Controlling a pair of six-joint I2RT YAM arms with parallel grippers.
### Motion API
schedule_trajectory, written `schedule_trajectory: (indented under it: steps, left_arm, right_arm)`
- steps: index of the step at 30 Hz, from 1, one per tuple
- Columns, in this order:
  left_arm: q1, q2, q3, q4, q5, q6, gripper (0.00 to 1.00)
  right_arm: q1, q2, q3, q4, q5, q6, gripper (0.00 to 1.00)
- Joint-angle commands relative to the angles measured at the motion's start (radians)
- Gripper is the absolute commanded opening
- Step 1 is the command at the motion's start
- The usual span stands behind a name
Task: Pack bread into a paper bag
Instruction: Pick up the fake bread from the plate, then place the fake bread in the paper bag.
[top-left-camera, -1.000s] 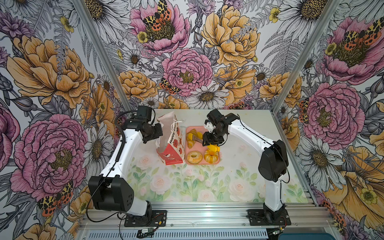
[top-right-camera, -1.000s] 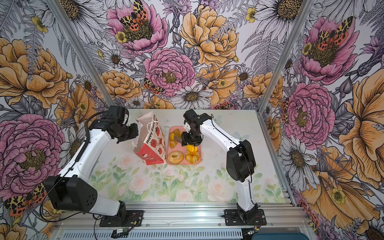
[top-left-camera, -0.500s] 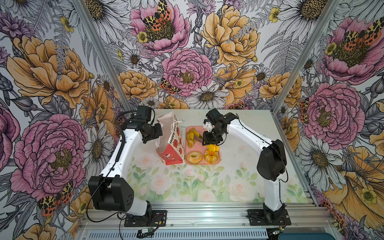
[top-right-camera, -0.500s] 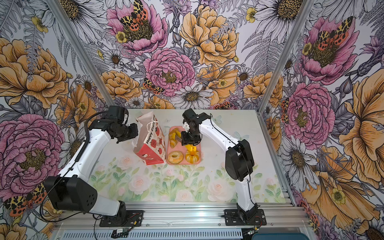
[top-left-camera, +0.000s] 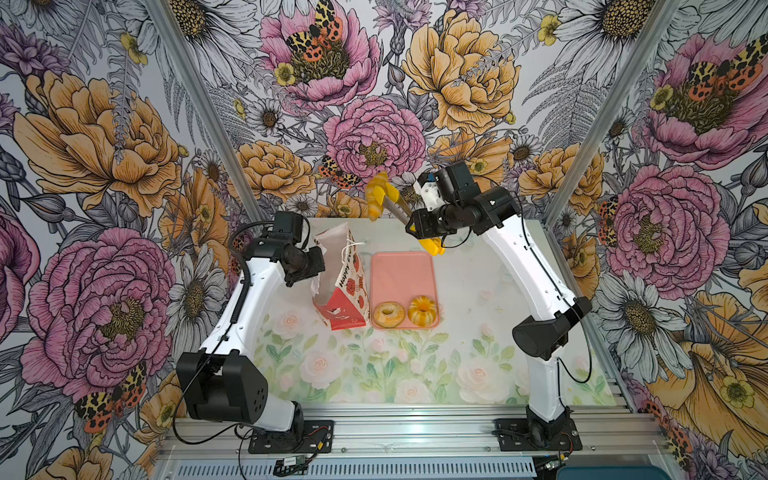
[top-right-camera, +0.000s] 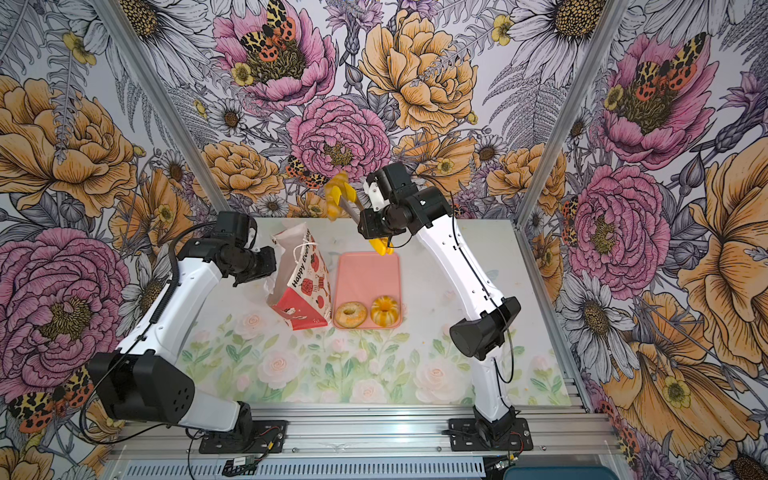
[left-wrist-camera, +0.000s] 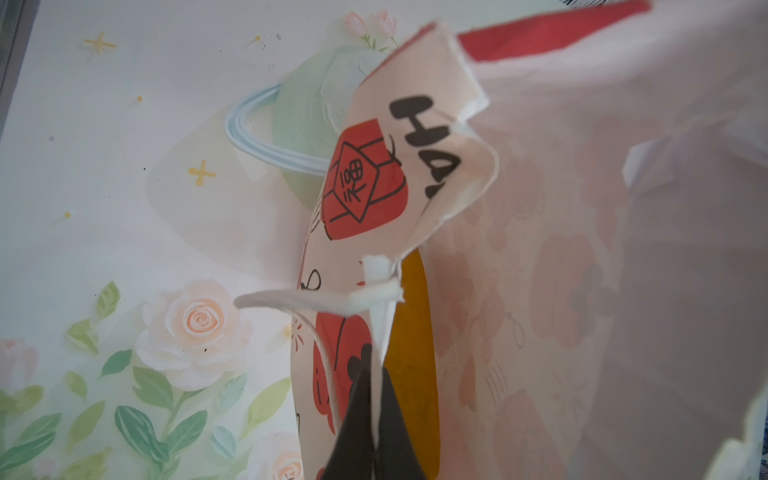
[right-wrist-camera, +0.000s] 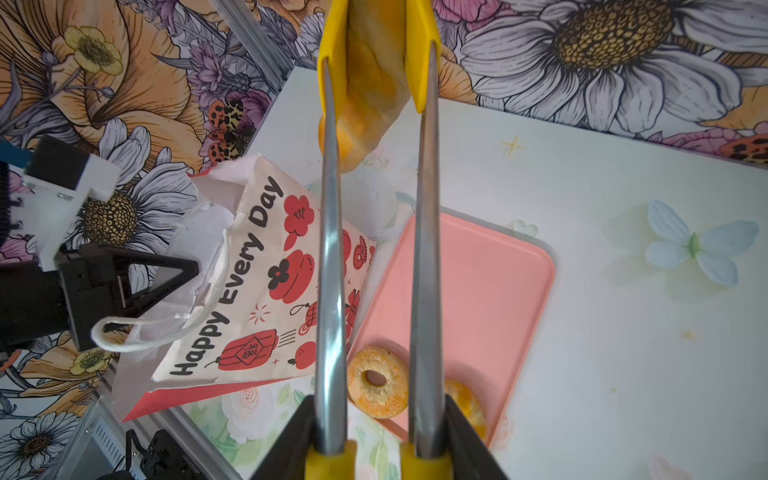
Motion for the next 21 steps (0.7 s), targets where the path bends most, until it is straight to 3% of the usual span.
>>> schedule_trajectory:
  steps: [1,21]
  left_arm:
    - [0.005,-0.018,-0.006,-0.019,0.02,0.018,0.0]
    - [-0.038,0.061,0.096,-0.018,0.002,0.006,0.0]
  right_arm:
    - [-0.004,0.017,0.074,0.004,0.028,-0.039,0.46]
    - [0.097,-0.055,0.028,0.042,-0.111,-0.061,0.48]
